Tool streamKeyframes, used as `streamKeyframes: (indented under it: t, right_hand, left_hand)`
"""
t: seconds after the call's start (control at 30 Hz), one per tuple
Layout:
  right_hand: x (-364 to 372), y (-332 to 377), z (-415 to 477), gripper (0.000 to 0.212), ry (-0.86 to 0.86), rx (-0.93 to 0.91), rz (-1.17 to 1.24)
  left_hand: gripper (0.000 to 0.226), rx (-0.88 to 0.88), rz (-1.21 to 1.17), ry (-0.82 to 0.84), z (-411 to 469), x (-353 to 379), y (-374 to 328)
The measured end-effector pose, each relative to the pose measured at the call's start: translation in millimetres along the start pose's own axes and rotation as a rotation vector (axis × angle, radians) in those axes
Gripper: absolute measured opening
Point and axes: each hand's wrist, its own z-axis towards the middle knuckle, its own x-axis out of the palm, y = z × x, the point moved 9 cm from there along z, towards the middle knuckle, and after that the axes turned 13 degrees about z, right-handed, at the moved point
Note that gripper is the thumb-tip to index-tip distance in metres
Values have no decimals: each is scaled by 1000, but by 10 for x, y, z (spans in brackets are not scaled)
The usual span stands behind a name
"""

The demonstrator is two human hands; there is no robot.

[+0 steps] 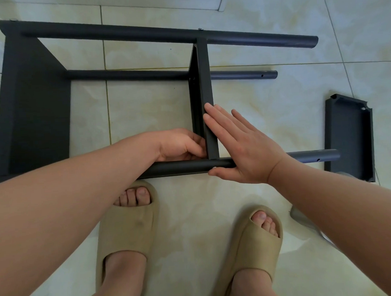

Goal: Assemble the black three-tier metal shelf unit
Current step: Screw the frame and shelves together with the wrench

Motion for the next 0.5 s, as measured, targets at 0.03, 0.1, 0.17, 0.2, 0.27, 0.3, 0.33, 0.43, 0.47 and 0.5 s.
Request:
streamKeyframes:
  t: [0.03,0.1,0.17,0.2,0.27,0.3,0.33,0.43,0.47,0.5]
  right_hand:
    - [2,0,0,100,1,0,0]
    - [4,0,1,100,2,0,-1]
    - [5,-3,1,100,5,3,0]
    - [6,-4,0,100,8,5,-2]
    - [14,-5,0,100,13,7,-8]
    - [16,-4,0,100,14,6,-7]
    - [15,-2,0,100,13,4,-5]
    - [3,2,-2,100,-1,-1,-2]
    - [1,3,-2,99,-3,-1,-2]
    - [1,3,-1,99,-4,-2,0]
  left_hand:
    - [19,4,-5,7,2,3,-2]
    - [21,14,-29,13,-1,5,-16]
    - [24,25,-48,24,-15,23,-49]
    - [22,21,-61,26,-16,27,-53]
    - [28,20,-97,26,-10,32,-58]
    - [32,11,-112,29,1,35,-47]
    - [29,1,-107,23,8,34,-35]
    - [15,-7,36,-29,10,-1,-22]
    - [15,-11,91,-57,5,-25,-18]
    - [14,-12,127,-74,-6,-40,-22]
